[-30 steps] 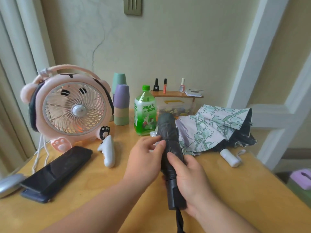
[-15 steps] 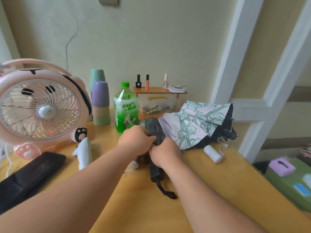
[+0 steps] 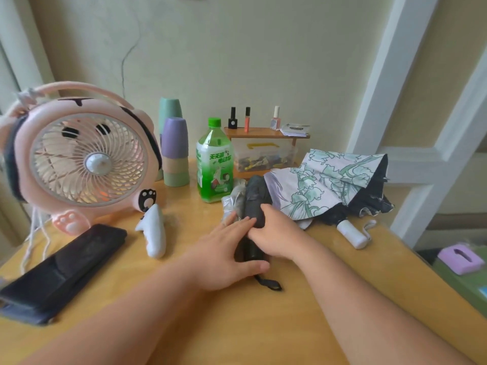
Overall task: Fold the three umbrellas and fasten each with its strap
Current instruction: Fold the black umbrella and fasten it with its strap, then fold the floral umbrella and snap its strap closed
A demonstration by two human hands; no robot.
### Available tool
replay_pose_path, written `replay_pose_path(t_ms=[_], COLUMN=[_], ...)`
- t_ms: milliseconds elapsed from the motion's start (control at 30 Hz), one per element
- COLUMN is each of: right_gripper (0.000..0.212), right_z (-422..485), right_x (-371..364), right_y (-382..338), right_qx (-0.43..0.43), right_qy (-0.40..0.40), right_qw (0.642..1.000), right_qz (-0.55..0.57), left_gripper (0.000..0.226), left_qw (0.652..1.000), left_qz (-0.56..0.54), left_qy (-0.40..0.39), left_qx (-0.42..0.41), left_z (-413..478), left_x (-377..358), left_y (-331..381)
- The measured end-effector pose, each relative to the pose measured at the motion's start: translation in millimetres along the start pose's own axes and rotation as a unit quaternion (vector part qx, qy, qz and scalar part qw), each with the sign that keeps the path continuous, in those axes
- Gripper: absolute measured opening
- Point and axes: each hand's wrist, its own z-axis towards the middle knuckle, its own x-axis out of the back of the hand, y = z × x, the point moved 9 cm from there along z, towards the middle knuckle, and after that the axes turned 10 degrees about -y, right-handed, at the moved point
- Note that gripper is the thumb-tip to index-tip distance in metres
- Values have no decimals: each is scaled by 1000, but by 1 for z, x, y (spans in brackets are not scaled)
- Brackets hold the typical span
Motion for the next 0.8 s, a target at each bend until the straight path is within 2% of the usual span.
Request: replay_pose_path(t_ms=[67,100,167,233,300,400,533,633,733,800], right_gripper=[61,57,55,63,75,79,76,83,80,74], right_z=[-14,-22,-40,-58,-64,-47,-6,15,24,26], right_x=[6,15,47,84,107,117,106,97,98,98], right_y=[8,17,39,69,100,132,147,156,159,159], right_qx=[30,41,59,39,-17,-106,-156,-187,-202,-190], right_qy=[-39,-23,89,231,292,250,165,125,118,115], right_qw=[999,999,994,969,948,951,965,966,963,967], right_qz=[-12,-19,-39,-76,-125,-148,-135,-123,-132,-127], left_gripper=[88,87,86,85,84,83,75,68,65,65], left_qw=[997,995,992,991,989,988,983,975,976,979], left_qz=[77,101,119,126,133,128,74,56,43,78], left_qy=[7,8,4,2,4,22,127,194,200,168], left_qx=[14,20,35,49,61,88,108,92,81,80], left_z=[5,8,12,14,14,13,7,3,4,9], left_x=[-1,-2,-2,-2,-1,2,12,13,7,-1], left_y=[-2,-3,-3,-1,5,17,32,40,40,37])
